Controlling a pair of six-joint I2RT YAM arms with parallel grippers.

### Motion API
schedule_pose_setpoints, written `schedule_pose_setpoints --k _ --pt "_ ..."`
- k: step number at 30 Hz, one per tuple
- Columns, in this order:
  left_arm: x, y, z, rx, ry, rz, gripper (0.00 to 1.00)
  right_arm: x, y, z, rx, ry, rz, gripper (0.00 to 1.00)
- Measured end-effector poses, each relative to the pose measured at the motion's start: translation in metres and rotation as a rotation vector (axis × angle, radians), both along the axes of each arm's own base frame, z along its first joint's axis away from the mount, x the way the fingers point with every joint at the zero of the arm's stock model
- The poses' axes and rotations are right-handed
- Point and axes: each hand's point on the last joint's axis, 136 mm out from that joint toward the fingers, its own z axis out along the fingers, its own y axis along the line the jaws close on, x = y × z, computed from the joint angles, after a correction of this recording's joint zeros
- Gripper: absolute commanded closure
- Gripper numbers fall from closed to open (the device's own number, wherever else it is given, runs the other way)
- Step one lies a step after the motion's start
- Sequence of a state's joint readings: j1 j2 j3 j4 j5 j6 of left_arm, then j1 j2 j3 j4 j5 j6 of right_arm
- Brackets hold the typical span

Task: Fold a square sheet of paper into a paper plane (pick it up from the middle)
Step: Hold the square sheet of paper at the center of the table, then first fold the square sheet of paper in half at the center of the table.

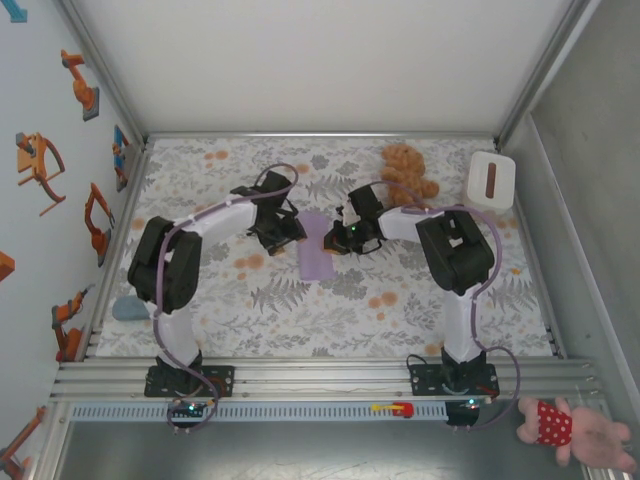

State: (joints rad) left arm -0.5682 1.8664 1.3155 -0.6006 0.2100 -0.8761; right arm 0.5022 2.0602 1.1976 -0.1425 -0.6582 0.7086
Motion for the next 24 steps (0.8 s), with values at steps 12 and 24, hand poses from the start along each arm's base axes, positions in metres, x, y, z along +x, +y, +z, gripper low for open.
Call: schedule_pose_setpoints --k 12,24 --pt "-0.003 -0.050 0.017 -0.210 -0.069 -0.122 0.88 0.001 0.000 0.000 -0.004 0.028 -0.050 1.00" --pt "-0.010 -0.065 -0.022 -0.249 0.056 -0.153 1.00 0.001 0.000 -0.001 -0.019 0.032 -0.050 1.00"
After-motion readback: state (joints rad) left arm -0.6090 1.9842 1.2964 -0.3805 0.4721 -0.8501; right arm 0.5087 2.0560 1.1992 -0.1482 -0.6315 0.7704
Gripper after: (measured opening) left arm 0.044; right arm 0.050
